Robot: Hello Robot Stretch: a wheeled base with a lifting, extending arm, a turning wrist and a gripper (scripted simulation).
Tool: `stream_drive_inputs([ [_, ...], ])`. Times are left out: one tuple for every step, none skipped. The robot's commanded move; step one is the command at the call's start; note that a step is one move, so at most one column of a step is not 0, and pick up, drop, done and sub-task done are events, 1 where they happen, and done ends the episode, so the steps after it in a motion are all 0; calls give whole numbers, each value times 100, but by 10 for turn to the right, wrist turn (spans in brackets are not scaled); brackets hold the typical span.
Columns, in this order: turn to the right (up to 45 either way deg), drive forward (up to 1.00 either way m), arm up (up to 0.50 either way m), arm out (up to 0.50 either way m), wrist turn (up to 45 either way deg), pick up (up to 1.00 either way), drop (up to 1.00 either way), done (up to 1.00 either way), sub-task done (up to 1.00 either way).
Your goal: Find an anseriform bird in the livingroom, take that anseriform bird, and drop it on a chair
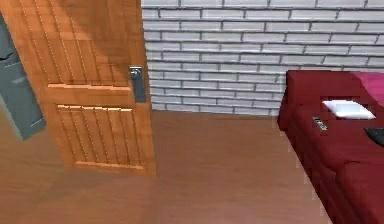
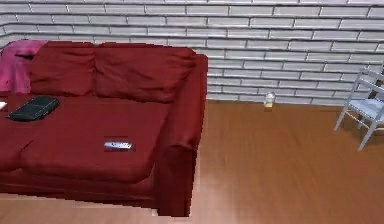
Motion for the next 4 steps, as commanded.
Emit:
stream_drive_inputs([
  [0,30,0,0,0,0,0,0,0],
  [-450,0,0,0,0,0,0,0,0],
  [-240,0,0,0,0,0,0,0,0],
  [0,100,0,0,0,0,0,0,0],
])
